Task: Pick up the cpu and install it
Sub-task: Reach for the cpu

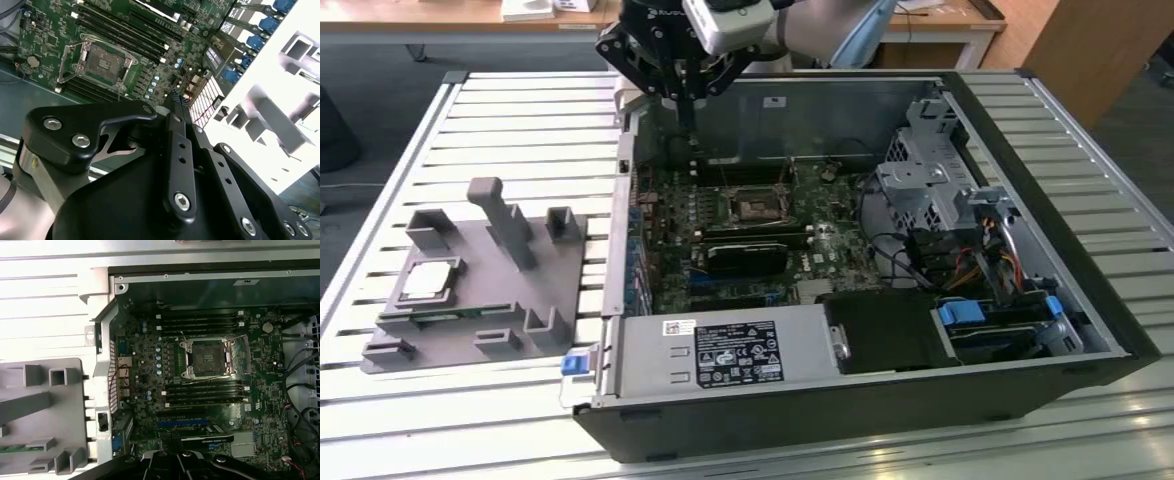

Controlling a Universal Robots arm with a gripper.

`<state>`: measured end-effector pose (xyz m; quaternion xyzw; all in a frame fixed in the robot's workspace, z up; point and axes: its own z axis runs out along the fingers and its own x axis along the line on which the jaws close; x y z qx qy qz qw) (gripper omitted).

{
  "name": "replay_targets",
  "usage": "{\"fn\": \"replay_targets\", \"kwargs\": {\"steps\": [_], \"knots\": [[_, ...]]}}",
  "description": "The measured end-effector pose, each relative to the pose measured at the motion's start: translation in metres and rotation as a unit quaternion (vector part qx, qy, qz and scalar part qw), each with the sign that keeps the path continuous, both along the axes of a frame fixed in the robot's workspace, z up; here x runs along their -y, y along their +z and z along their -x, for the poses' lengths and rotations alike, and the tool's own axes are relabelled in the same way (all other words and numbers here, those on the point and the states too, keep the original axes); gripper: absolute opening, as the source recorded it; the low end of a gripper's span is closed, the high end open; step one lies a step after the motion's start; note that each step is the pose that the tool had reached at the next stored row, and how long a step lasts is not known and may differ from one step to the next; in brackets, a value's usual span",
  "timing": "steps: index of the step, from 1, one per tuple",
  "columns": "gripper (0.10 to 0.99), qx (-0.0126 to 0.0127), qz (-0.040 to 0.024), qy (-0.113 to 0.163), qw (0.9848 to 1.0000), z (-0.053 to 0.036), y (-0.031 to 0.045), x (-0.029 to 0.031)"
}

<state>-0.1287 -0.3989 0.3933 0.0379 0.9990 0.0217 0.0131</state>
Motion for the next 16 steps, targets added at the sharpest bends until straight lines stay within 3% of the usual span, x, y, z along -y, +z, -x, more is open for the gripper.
{"fn": "replay_targets", "kwargs": {"steps": [16], "knots": [[0.106, -0.0006, 0.0001, 0.0, 1.0, 0.0115, -0.0007, -0.0001]]}}
